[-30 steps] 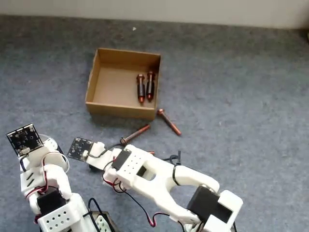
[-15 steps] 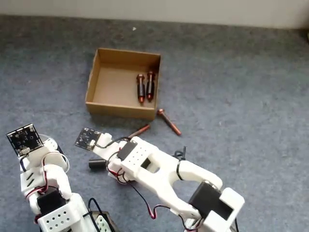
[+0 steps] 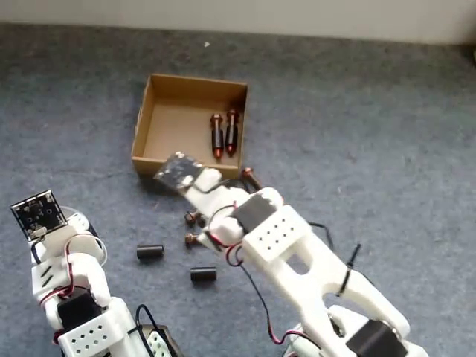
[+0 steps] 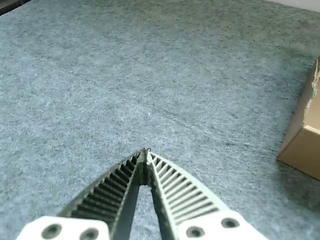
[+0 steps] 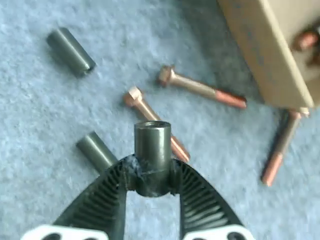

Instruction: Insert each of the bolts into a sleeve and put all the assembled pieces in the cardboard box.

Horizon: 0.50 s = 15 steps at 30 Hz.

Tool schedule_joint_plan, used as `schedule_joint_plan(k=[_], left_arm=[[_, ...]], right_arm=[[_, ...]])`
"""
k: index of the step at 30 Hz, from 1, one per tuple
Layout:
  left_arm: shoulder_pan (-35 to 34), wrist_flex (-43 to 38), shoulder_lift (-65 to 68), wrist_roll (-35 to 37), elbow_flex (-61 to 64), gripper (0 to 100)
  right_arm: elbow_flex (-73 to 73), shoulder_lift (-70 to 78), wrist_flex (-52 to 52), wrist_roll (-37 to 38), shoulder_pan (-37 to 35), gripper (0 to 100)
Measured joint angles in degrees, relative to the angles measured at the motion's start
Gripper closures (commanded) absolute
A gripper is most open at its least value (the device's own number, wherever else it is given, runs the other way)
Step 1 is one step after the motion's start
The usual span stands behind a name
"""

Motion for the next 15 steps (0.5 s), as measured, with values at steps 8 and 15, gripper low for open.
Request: schedule_joint_plan(k=[8, 15], left_arm=[[2.8, 0.0, 0.0, -5.5, 0.0, 99], [14.7, 4.5, 0.0, -18.4, -1.4, 96]], right_arm=[[5.1, -7.5, 4.7, 0.0, 8.3, 99.5], [17.6, -17.7, 0.1, 0.0, 18.0, 99.5]])
